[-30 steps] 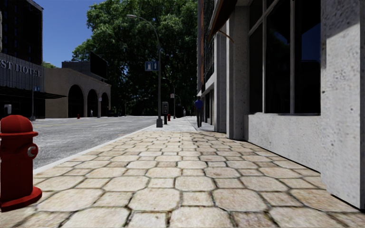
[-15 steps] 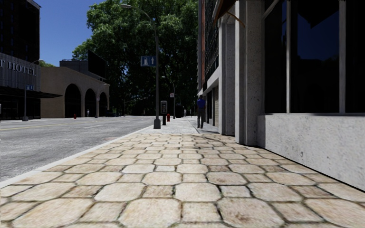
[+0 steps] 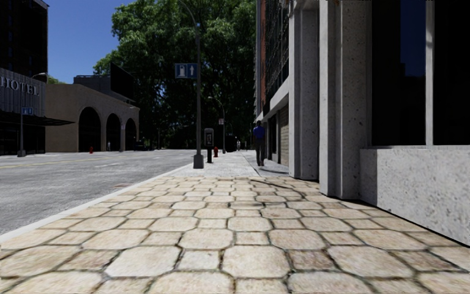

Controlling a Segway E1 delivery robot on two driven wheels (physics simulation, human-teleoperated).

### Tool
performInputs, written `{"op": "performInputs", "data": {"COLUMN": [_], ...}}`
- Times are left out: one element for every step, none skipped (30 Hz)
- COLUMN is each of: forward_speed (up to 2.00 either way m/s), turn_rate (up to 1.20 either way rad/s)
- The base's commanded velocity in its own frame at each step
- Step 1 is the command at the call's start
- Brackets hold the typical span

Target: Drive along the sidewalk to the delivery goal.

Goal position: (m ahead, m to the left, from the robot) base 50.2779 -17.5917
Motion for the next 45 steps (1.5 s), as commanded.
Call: {"op": "performInputs", "data": {"forward_speed": [2.0, 2.0, 2.0, 2.0, 2.0, 2.0, 2.0, 2.0, 2.0, 2.0, 2.0, 2.0, 2.0, 2.0, 2.0, 2.0, 2.0, 2.0, 2.0, 2.0, 2.0, 2.0, 2.0, 2.0, 2.0, 2.0, 2.0, 2.0, 2.0, 2.0, 2.0, 2.0, 2.0, 2.0, 2.0, 2.0, 2.0, 2.0, 2.0, 2.0, 2.0, 2.0, 2.0, 2.0, 2.0], "turn_rate": [0.0, 0.0, 0.0, 0.0, 0.0, 0.0, 0.0, 0.0, 0.0, 0.0, 0.0, 0.0, 0.0, 0.0, 0.0, 0.0, 0.0, 0.0, 0.0, 0.0, 0.0, 0.0, 0.0, 0.0, 0.0, 0.0, 0.0, 0.0, 0.0, 0.0, 0.0, 0.0, 0.0, 0.0, 0.0, 0.0, 0.0, 0.0, 0.0, 0.0, 0.0, 0.0, 0.0, 0.0, 0.0]}}
